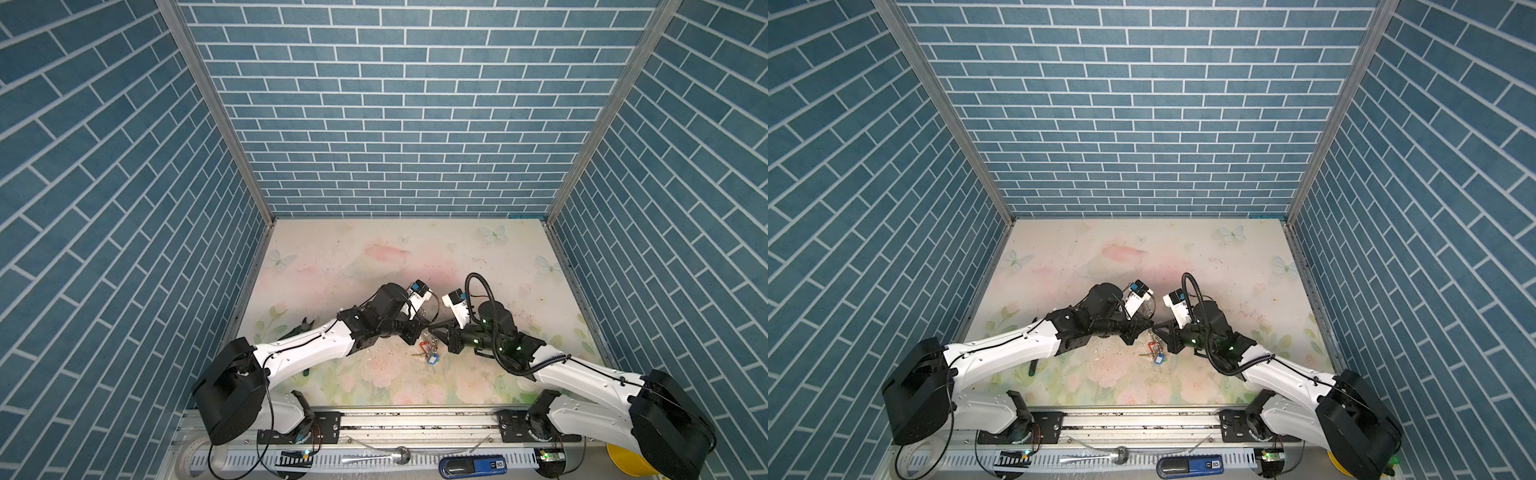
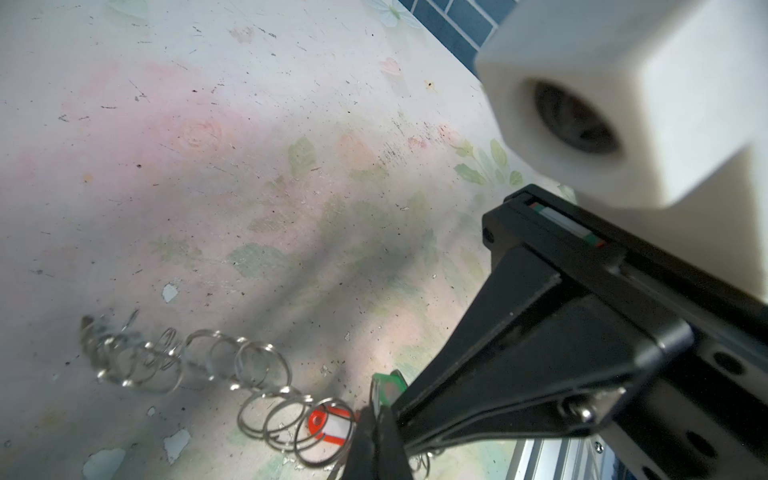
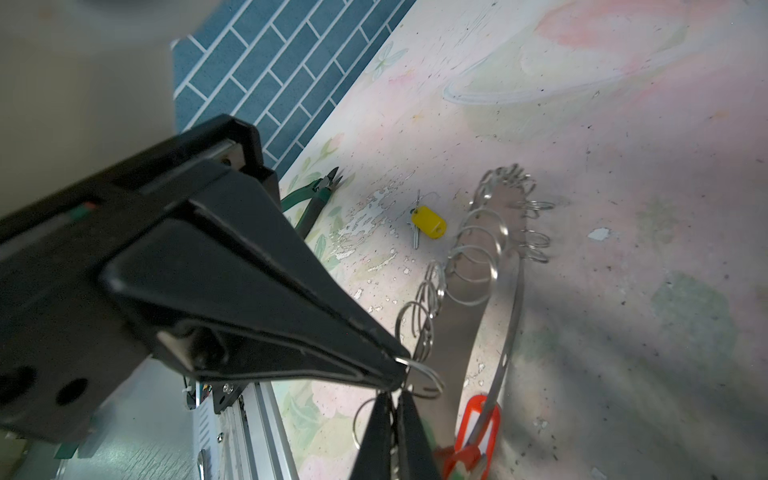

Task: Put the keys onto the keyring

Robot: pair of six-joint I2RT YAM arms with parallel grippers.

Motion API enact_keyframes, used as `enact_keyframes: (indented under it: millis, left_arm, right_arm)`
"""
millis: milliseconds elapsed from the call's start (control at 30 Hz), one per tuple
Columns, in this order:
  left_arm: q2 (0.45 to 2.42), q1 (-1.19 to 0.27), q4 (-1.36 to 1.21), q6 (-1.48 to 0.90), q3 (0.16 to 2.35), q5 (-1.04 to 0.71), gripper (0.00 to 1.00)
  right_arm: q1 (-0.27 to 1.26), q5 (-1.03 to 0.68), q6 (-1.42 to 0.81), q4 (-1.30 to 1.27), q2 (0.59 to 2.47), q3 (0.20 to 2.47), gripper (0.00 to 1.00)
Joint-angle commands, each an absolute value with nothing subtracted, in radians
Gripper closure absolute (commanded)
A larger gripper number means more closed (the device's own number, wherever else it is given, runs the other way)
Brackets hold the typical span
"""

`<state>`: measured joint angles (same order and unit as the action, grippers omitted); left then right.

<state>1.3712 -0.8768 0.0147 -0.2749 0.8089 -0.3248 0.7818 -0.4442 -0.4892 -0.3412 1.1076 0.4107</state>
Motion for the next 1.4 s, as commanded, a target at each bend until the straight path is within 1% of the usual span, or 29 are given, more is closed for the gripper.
enact_keyframes:
  millis: [0,133,367,633,800,933,1233,1367]
  left_arm:
    - [1.378,-0.887,0.006,-0.264,0.833,-0.317,1.00]
    - [1.375,-0.887,0.026,-0.266,0.835,-0.287,1.00]
    - [1.375,-0.887,0.018,-0.276,0.836,-0.276,1.00]
    - [1.395,-0.882,0.037,-0.299,0.855,-0.276,1.00]
    - [1.426,-0.862,0.047,-0.355,0.884,-0.299,1.00]
    - [1.457,-0.848,0.070,-0.405,0.912,-0.306,1.00]
    - [1.486,-0.823,0.084,-0.459,0.914,-0.322,1.00]
    - [1.502,-0.822,0.086,-0.477,0.920,-0.344,1.00]
  right_arm:
    - [0.788,-0.419,-0.465,-0.327,1.084,0.445,0.94]
    - [0.789,-0.420,-0.462,-0.319,1.053,0.435,1.00]
    - [0.791,-0.413,-0.453,-0.308,1.036,0.423,1.00]
    - [0.802,-0.410,-0.411,-0.363,0.978,0.384,1.00]
    - [0.822,-0.406,-0.357,-0.327,0.999,0.399,1.00]
    - [0.846,-0.333,-0.311,-0.258,1.006,0.422,1.00]
    - [0.874,-0.374,-0.285,-0.321,0.978,0.393,1.00]
    - [0.893,-0.341,-0.260,-0.298,0.989,0.405,1.00]
